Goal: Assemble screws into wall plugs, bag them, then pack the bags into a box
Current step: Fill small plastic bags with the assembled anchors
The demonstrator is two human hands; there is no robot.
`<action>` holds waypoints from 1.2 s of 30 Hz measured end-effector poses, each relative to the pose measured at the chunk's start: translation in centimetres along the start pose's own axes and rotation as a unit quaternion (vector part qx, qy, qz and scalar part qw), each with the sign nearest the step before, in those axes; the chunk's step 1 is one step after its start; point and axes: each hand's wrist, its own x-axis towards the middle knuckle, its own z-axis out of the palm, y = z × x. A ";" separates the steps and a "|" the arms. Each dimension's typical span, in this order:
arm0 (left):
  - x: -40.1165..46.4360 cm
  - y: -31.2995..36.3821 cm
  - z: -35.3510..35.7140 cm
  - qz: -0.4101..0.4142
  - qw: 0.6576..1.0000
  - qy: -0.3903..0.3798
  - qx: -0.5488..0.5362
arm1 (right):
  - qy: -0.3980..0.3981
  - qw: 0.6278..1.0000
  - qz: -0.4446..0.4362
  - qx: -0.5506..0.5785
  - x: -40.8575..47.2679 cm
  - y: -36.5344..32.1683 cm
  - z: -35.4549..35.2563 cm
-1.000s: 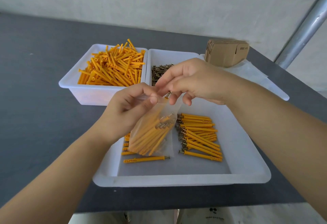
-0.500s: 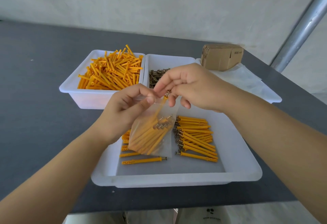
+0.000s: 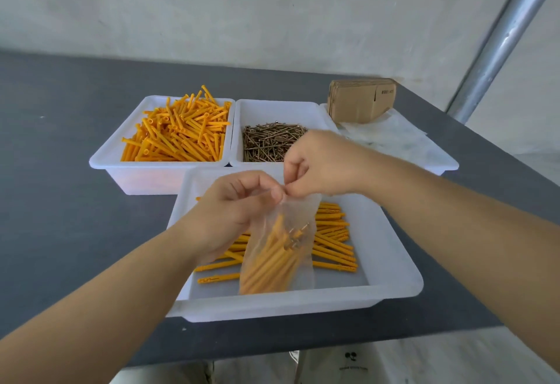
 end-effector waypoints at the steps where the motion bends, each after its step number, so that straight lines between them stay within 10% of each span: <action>1: -0.1 -0.1 -0.2 -0.016 1.000 -0.007 0.025 | -0.011 1.000 0.003 -0.008 0.0 0.3 0.7; 11: -0.8 0.7 -2.5 0.051 0.959 -0.041 0.275 | -0.166 0.986 -0.011 -0.032 -1.6 0.1 1.9; 17: -0.9 0.2 -1.9 0.106 0.947 -0.007 0.303 | -0.012 0.999 -0.027 -0.029 -1.1 -0.2 2.1; 22: -1.0 -0.4 -2.0 0.114 0.951 -0.017 0.288 | -0.147 0.987 -0.056 -0.029 -1.1 -0.5 3.4; 27: -1.0 -0.7 -2.7 0.108 0.954 0.008 0.279 | 0.059 0.996 0.039 0.051 0.2 3.0 1.3; 32: -0.7 -0.9 -2.8 0.105 0.953 0.010 0.284 | -0.128 0.976 0.105 -0.142 0.6 5.5 5.1; 36: -0.7 -1.0 -2.9 0.102 0.954 0.005 0.283 | -0.130 0.979 0.098 -0.121 0.9 6.1 6.8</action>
